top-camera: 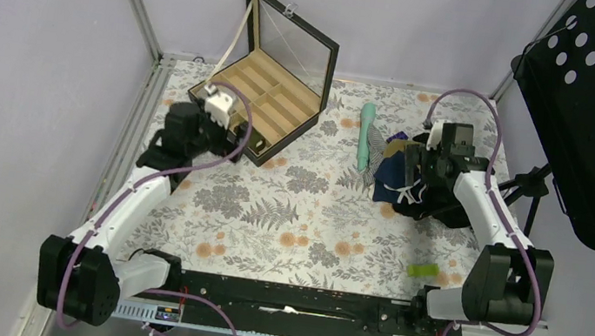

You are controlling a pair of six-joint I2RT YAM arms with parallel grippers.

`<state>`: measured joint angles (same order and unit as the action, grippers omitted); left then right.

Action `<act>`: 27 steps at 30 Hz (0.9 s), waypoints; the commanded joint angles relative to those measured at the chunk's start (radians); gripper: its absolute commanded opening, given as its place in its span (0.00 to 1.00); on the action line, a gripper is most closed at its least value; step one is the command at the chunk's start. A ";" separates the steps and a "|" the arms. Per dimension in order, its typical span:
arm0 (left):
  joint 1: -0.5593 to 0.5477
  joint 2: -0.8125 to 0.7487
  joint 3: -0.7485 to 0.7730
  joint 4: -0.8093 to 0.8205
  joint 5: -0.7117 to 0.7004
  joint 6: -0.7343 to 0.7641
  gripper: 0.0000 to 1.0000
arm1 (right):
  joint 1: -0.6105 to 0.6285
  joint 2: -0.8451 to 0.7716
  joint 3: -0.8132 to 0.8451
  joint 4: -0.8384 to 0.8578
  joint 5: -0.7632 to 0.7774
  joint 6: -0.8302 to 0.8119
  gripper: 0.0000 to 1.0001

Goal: Roll the underwear
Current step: Move the underwear to the center of the board.

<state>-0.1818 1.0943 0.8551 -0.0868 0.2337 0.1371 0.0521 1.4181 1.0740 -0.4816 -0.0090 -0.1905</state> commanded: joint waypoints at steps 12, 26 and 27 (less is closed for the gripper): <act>-0.070 0.144 0.054 -0.302 0.264 0.094 0.95 | 0.016 -0.129 -0.001 -0.056 -0.365 -0.168 0.99; -0.074 0.105 0.016 -0.271 0.299 0.035 0.96 | 0.096 0.076 0.125 0.091 -0.206 -0.046 0.82; -0.074 0.100 0.011 -0.272 0.297 0.042 0.96 | 0.095 0.085 0.128 0.093 -0.203 -0.067 0.80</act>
<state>-0.2527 1.2400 0.8757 -0.3939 0.4873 0.1757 0.1425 1.4719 1.1587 -0.4477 -0.2794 -0.2569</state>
